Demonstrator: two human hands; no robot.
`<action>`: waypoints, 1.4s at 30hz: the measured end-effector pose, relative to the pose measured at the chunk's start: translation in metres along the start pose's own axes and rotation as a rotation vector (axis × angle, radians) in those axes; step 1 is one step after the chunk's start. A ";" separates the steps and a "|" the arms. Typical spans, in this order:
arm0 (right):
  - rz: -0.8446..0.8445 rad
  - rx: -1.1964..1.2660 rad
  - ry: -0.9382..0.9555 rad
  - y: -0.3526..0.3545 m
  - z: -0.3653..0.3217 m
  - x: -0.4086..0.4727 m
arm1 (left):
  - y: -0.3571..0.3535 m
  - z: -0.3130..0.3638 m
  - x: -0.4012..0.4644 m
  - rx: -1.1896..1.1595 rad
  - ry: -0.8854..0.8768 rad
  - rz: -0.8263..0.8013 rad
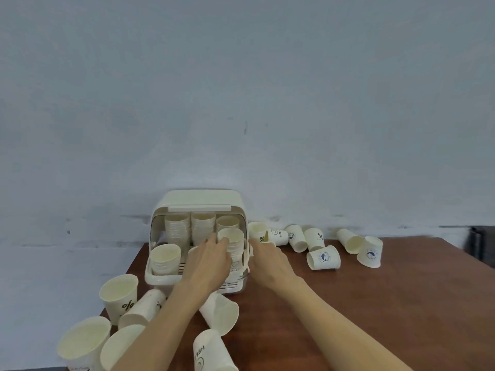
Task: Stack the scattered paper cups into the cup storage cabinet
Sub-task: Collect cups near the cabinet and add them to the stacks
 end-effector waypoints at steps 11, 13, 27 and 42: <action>0.131 -0.030 -0.237 0.051 0.108 -0.028 | -0.023 0.111 0.019 -0.052 -0.159 -0.095; 0.150 -0.037 -0.263 0.056 0.127 -0.036 | -0.028 0.131 0.021 -0.057 -0.197 -0.104; 0.320 0.033 -0.587 0.044 0.262 -0.066 | -0.088 0.260 0.039 -0.100 -0.343 -0.225; 0.489 0.314 -0.661 0.013 0.351 0.054 | -0.147 0.321 0.125 0.321 -0.495 -0.157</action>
Point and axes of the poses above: each hand's wrist, its own x-axis towards the middle knuckle, its own y-axis out of the back of the hand, z = x × y, the point moved 3 cm from there along x, towards the middle knuckle, and after that the axes turned 9 degrees about x, right-handed, at the moved point
